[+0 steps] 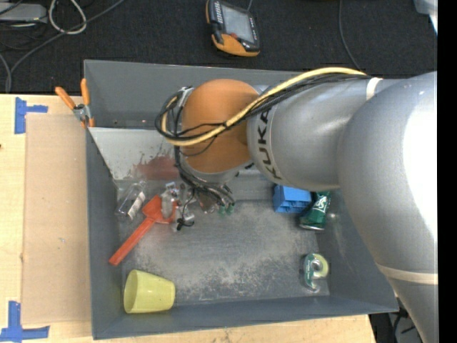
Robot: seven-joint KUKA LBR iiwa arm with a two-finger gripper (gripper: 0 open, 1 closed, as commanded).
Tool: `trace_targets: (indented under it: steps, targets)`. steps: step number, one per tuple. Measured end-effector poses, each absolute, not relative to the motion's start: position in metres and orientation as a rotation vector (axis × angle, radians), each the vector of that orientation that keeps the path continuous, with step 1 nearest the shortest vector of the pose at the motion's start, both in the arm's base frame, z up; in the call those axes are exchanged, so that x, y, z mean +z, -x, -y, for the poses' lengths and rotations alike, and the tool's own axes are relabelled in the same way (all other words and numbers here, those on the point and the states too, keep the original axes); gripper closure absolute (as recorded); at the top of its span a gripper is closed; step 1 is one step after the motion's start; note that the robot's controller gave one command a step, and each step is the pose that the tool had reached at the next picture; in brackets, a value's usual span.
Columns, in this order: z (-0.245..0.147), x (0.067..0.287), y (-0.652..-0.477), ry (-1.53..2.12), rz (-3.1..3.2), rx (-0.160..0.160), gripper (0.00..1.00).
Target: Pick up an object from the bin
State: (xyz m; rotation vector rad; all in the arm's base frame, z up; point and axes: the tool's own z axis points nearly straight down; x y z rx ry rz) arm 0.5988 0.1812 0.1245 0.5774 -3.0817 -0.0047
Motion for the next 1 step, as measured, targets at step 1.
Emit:
trace_targets:
  steps: [1]
  targets:
    - [-0.1816,0.159,-0.5977,-0.576,3.078,-0.005,1.0]
